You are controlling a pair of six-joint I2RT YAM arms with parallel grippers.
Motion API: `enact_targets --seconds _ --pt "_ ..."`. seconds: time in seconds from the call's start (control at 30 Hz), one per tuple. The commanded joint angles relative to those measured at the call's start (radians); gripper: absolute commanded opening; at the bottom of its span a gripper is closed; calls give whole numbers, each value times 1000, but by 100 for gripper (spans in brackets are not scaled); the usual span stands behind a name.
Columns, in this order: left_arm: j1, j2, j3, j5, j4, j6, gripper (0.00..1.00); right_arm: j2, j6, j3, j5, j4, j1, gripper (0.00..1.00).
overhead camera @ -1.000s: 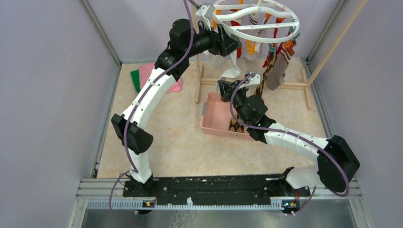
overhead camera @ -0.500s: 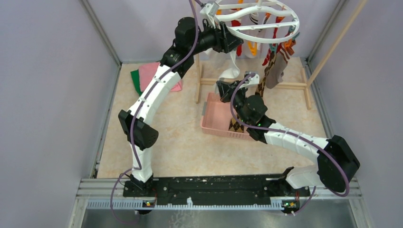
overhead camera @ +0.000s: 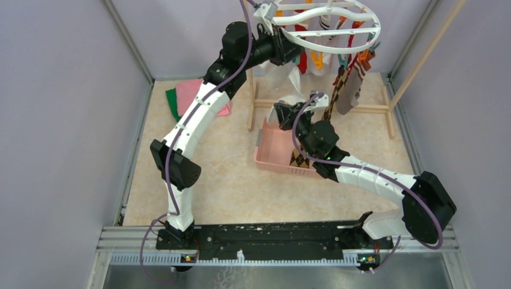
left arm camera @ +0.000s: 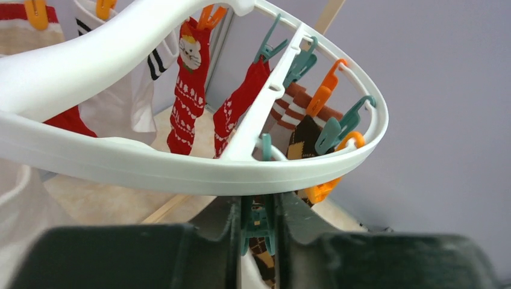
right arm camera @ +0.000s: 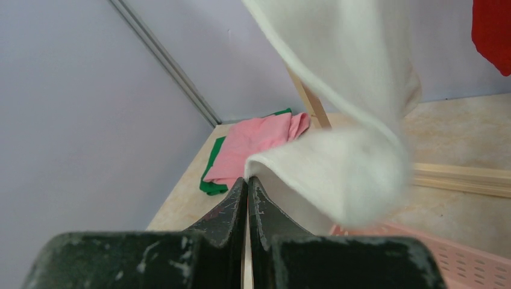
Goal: Remove the socks clipped to the hanger
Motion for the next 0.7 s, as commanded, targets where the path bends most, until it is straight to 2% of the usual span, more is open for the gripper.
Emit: enact_targets --seconds 0.0,0.03,0.17,0.43,0.47,0.53,0.67 --pt "-7 -12 34 -33 36 4 6 -6 11 -17 -12 13 -7 0" --pt "-8 -11 36 -33 36 5 0 -15 11 -20 -8 2 -9 0" --pt "-14 -16 35 -32 25 16 0 -78 11 -66 2 -61 -13 0" --pt "-41 -32 12 -17 6 16 2 -170 16 -184 14 -293 -16 0" --pt "-45 -37 7 -20 7 16 3 -179 18 -192 25 -318 -16 5" --pt "-52 -43 0 -21 6 16 3 -188 20 -189 50 -381 -16 25" --pt "-65 -54 -8 -26 -2 16 6 -188 26 -156 70 -525 -19 53"
